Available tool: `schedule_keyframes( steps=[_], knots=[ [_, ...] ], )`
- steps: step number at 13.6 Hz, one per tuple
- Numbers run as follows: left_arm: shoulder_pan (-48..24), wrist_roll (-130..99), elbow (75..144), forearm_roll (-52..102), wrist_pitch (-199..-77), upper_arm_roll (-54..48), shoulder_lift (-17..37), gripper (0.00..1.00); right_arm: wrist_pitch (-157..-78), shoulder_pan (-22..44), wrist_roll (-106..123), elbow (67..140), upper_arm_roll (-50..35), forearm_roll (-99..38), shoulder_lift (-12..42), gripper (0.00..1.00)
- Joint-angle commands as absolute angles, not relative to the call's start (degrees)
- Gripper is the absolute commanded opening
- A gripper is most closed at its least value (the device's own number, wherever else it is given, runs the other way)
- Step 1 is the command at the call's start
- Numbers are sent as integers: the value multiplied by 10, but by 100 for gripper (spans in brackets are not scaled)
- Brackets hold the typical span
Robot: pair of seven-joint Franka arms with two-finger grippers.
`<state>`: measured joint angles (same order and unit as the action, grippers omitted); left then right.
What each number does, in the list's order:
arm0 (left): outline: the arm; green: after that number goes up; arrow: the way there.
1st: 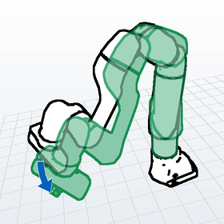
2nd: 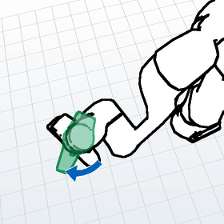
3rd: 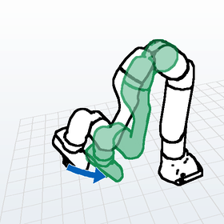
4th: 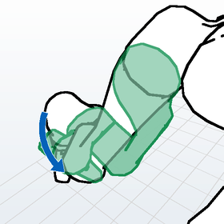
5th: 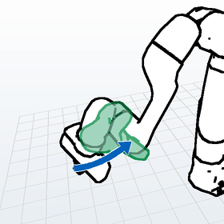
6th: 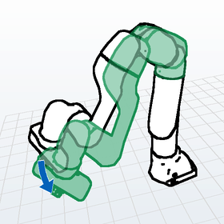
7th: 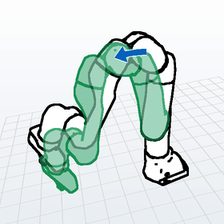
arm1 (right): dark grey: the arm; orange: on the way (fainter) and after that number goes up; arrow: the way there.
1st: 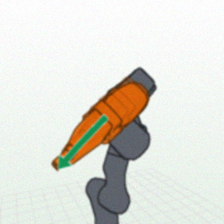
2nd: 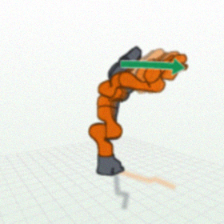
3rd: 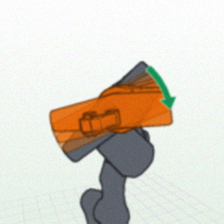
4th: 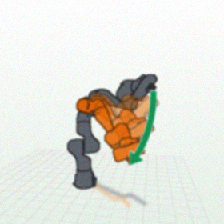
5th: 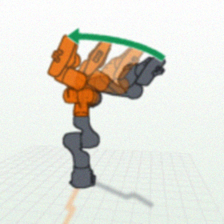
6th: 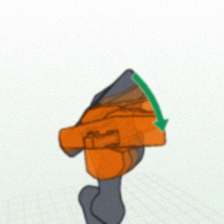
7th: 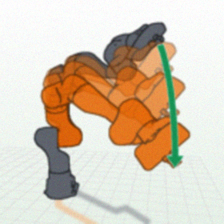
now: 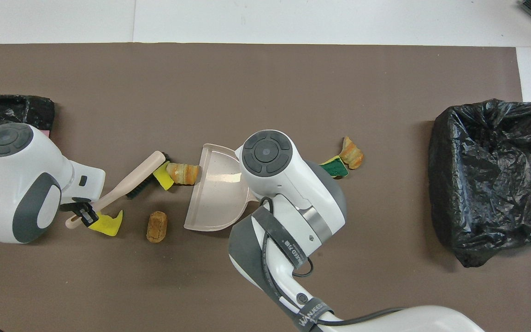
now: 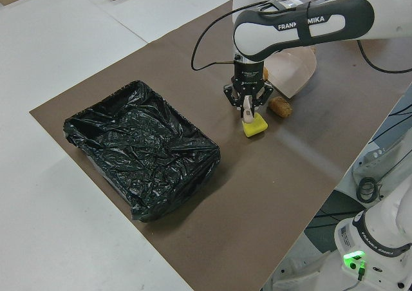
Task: Sweep and dump trash in bin
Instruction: 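Sweep debris into the dustpan with the left gripper while the right gripper holds it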
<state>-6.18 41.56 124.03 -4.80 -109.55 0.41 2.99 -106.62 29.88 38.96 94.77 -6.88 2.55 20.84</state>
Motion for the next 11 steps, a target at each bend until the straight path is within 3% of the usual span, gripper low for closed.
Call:
schedule_keyframes(
  steps=[1,9,11],
  knots=[
    [-72,312,1282,-26,-1143,-27,4,0,-1084,294,408,968,-71,24,201,0],
    [-72,88,1262,22,-1100,-163,-4,0,-1072,280,437,979,-72,19,198,0],
    [-72,76,1261,41,-1069,-163,-33,0,-1072,280,461,981,-72,12,197,0]
  ],
)
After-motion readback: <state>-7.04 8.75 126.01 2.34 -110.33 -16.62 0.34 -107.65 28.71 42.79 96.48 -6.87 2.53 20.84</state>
